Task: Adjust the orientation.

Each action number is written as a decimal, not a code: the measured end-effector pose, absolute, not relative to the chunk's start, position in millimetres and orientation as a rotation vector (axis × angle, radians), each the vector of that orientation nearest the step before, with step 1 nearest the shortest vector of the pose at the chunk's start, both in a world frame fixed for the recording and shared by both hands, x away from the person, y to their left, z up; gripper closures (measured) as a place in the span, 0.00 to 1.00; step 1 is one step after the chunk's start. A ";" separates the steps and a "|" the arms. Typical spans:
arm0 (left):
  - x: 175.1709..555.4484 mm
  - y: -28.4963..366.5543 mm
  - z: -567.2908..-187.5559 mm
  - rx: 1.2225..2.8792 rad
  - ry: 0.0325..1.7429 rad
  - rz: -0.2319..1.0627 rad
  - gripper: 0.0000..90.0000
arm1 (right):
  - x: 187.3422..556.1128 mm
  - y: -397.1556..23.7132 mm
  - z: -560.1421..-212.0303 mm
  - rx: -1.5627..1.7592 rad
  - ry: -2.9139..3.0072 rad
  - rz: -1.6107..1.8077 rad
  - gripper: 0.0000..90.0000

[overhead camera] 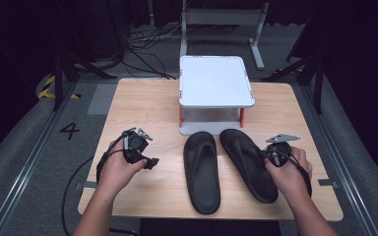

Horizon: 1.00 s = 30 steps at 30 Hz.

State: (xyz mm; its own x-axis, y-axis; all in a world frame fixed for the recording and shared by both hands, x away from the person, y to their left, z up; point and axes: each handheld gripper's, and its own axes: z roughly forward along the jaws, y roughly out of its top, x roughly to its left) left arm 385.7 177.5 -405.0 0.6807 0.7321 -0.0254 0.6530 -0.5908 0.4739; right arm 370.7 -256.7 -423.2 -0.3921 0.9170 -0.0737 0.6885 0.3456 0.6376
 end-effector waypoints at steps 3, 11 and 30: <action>384.8 177.5 -405.8 2.449 1.079 0.231 0.33 | 371.8 -244.3 -428.6 1.422 2.194 0.735 0.87; 383.8 179.9 -407.2 2.443 1.087 0.231 0.33 | 368.3 -240.3 -430.0 1.438 2.250 0.900 0.62; 390.7 172.6 -407.0 2.463 1.059 0.216 0.33 | 363.4 -276.0 -449.4 1.486 2.463 0.596 0.79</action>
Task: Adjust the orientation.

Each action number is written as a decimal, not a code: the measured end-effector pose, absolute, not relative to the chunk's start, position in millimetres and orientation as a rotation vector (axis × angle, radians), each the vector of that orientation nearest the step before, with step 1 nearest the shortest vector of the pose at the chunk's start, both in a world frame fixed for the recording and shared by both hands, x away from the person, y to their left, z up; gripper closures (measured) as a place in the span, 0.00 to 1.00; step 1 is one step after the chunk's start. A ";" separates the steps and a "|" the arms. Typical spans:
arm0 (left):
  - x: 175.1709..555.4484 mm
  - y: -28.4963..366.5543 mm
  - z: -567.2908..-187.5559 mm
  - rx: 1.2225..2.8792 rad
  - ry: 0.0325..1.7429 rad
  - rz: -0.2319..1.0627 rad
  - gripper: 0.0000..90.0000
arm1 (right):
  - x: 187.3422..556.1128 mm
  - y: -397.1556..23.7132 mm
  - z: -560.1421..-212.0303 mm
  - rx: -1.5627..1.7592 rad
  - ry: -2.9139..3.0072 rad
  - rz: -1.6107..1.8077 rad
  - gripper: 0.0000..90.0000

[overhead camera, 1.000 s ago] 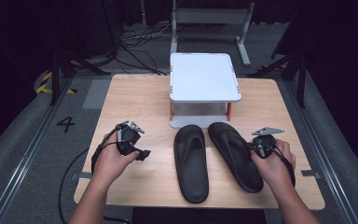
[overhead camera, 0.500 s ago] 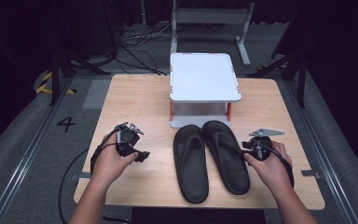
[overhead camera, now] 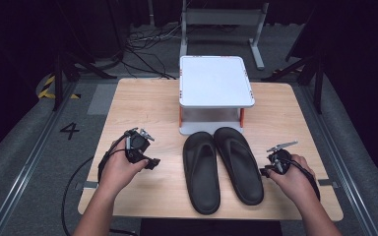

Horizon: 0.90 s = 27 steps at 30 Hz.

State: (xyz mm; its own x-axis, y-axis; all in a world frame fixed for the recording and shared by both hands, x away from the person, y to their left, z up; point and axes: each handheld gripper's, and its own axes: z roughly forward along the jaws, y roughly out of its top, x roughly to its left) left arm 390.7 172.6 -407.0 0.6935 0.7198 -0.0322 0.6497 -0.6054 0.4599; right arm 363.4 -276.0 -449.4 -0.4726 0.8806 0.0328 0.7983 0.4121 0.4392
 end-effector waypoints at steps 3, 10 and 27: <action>393.5 170.5 -407.6 2.457 1.050 0.212 0.33 | 357.2 -268.8 -448.1 1.481 2.490 0.595 0.78; 399.8 163.0 -406.7 2.468 1.035 0.211 0.33 | 341.0 -248.0 -445.8 1.426 2.577 0.626 0.77; 407.8 157.5 -405.6 2.454 1.021 0.213 0.33 | 325.4 -245.4 -421.3 1.426 2.534 0.746 0.64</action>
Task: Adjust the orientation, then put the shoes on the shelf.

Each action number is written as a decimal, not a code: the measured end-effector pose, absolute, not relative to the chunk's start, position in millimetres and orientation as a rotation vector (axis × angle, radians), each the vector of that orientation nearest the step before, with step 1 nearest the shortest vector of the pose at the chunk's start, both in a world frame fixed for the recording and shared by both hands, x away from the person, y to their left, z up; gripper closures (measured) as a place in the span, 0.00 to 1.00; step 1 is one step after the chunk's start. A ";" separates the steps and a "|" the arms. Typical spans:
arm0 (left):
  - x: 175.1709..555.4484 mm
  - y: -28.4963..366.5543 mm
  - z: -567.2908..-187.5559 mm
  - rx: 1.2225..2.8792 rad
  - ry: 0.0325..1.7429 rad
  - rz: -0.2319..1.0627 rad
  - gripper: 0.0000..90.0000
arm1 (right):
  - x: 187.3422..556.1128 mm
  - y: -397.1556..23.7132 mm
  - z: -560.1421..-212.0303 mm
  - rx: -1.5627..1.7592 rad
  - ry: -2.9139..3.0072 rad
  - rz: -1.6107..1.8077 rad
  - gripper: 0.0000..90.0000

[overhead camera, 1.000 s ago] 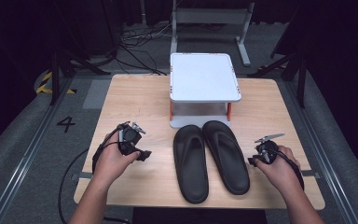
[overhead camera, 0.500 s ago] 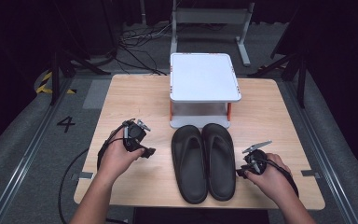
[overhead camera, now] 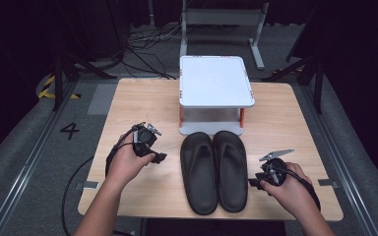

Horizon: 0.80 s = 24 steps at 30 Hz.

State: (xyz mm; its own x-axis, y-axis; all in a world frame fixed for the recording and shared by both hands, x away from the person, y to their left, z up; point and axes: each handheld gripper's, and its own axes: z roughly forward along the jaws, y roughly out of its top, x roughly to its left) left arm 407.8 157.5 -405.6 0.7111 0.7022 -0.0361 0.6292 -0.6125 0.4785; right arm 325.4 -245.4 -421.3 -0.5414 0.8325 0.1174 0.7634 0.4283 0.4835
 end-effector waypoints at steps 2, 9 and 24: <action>408.2 157.7 -405.3 2.452 1.021 0.215 0.33 | 324.6 -244.8 -413.2 1.400 2.498 0.803 0.60; 406.3 158.5 -404.6 2.440 1.034 0.213 0.33 | 327.2 -227.6 -395.0 1.316 2.414 0.951 0.44; 395.5 174.9 -406.2 2.420 1.082 0.212 0.33 | 347.9 -173.8 -410.4 1.271 2.479 1.030 0.35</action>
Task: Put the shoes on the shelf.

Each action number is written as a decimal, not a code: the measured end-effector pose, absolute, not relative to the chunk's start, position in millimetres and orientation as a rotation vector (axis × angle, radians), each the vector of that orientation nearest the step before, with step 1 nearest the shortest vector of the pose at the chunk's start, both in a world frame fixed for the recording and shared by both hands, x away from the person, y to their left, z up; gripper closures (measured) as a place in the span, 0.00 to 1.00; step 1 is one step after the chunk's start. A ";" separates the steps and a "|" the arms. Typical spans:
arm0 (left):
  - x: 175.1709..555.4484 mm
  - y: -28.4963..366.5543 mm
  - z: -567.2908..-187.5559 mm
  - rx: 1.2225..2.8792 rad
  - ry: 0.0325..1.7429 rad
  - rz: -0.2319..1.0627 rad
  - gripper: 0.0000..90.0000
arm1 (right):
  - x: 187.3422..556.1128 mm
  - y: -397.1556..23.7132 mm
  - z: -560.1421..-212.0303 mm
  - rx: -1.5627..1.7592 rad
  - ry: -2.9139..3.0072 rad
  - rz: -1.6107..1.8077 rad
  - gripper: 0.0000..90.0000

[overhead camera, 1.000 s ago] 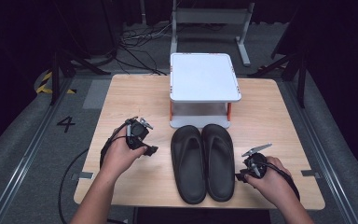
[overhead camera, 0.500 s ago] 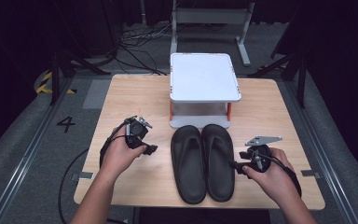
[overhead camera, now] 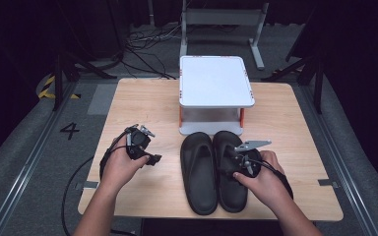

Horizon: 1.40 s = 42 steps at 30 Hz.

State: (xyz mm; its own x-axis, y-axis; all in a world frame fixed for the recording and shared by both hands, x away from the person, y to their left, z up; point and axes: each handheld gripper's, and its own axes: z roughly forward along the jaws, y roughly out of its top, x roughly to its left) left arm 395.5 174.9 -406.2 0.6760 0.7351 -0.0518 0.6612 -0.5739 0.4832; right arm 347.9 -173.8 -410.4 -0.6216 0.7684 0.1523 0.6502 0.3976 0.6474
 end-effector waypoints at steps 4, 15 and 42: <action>393.1 180.1 -410.4 2.422 1.100 0.210 0.33 | 357.6 -166.3 -424.3 1.254 2.490 0.967 0.36; 386.3 188.4 -410.5 2.416 1.125 0.216 0.32 | 358.0 -158.7 -427.3 1.330 2.514 0.995 0.40; 390.1 184.1 -411.0 2.424 1.114 0.207 0.31 | 340.1 -132.0 -446.6 1.056 2.579 0.840 0.19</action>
State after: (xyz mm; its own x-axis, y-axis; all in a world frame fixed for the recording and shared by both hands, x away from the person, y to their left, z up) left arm 390.1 184.1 -411.0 0.6602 0.7491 -0.0542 0.6796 -0.5652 0.4676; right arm 340.1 -132.0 -446.6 -0.7137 0.7004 0.0041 0.5684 0.5758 0.5877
